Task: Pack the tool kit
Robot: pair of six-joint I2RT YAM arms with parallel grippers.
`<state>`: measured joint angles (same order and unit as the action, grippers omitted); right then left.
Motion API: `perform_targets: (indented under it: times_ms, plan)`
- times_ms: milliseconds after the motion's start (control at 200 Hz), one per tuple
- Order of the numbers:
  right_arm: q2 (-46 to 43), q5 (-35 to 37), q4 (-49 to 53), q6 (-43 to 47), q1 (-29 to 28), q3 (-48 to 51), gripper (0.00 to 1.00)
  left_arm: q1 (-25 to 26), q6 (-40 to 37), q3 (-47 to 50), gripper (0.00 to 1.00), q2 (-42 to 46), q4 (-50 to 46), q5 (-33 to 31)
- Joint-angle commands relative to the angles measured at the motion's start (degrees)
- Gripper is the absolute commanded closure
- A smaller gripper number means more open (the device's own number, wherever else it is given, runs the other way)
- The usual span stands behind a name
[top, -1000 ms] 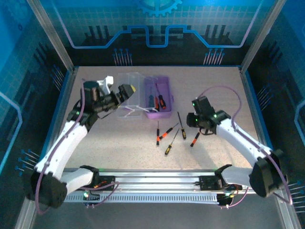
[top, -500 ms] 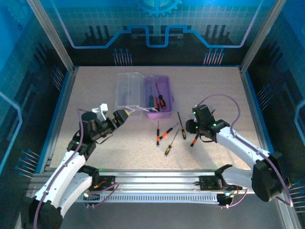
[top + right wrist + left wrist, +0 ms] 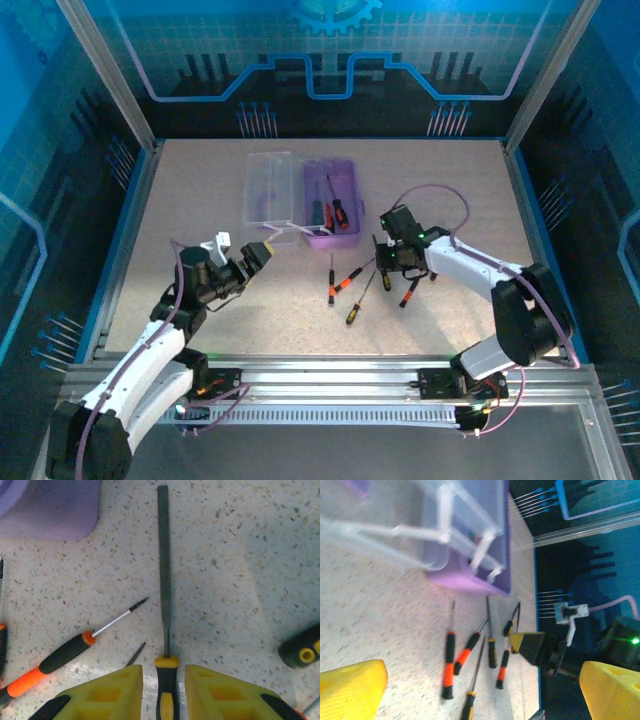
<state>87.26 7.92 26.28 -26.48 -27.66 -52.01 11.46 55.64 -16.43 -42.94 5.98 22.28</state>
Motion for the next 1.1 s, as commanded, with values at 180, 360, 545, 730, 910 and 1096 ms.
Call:
perform_targets:
  times_ms: [180,360,545,730,910,1096]
  plan:
    - [6.62,-0.1,6.46,0.98,-3.5,-4.13,0.7,0.61,5.4,2.66,0.01,1.81,5.5,-2.8]
    - [6.35,2.14,8.58,0.15,-4.05,-3.98,0.7,6.35,6.95,5.36,0.01,1.78,8.09,-7.31]
    - [6.5,2.76,10.48,1.04,-4.07,-5.53,0.71,12.61,6.2,5.09,0.01,0.5,9.62,-12.79]
    - [7.51,3.17,10.89,1.44,-4.06,-5.93,0.72,14.2,5.78,3.06,0.01,-4.37,11.77,-12.2]
    - [8.8,3.3,10.99,0.87,-4.18,-5.4,0.71,16.19,5.97,1.99,0.01,-10.27,15.35,-11.08]
    - [9.02,3.72,9.95,0.03,-4.2,-3.52,0.72,17.21,5.87,0.14,0.01,-13.54,16.52,-10.51]
